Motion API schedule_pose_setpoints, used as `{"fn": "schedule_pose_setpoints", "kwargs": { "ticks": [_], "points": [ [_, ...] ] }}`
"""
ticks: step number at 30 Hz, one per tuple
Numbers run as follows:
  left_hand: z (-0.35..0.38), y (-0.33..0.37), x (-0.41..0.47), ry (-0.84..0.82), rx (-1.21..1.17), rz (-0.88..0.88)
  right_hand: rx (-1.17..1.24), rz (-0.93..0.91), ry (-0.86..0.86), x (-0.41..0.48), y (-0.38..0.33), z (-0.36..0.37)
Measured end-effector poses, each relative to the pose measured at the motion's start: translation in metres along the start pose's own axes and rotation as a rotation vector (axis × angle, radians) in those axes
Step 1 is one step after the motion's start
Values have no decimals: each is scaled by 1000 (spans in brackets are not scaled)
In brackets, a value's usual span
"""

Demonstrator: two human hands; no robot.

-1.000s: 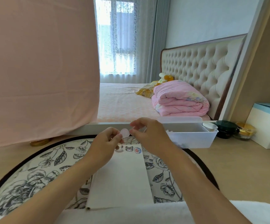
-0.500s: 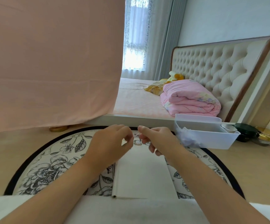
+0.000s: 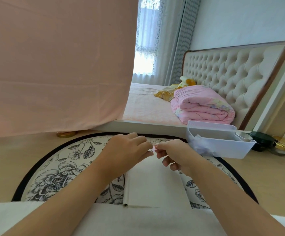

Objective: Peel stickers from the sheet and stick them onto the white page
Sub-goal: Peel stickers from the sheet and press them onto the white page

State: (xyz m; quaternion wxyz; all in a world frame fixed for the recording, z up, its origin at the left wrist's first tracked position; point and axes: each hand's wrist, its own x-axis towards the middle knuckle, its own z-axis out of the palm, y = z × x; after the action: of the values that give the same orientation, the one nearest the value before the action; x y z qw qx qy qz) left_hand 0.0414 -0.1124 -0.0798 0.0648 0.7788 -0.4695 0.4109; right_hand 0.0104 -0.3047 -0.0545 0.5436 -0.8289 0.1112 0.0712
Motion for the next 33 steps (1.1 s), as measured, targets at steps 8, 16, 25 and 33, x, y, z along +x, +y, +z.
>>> {"fn": "schedule_pose_setpoints", "kwargs": {
  "ticks": [8,16,25,33],
  "points": [
    [3,12,0,-144,-723,-876,-215,-424,-15,5,8,-6],
    [5,16,3,-175,-854,-880,-405,-556,65,5,10,-5],
    [7,16,3,-26,-871,-986,-136,-437,121,5,2,-6],
    [5,11,3,53,-885,-938,96,-366,86,2,-3,-2]
  ]
}}
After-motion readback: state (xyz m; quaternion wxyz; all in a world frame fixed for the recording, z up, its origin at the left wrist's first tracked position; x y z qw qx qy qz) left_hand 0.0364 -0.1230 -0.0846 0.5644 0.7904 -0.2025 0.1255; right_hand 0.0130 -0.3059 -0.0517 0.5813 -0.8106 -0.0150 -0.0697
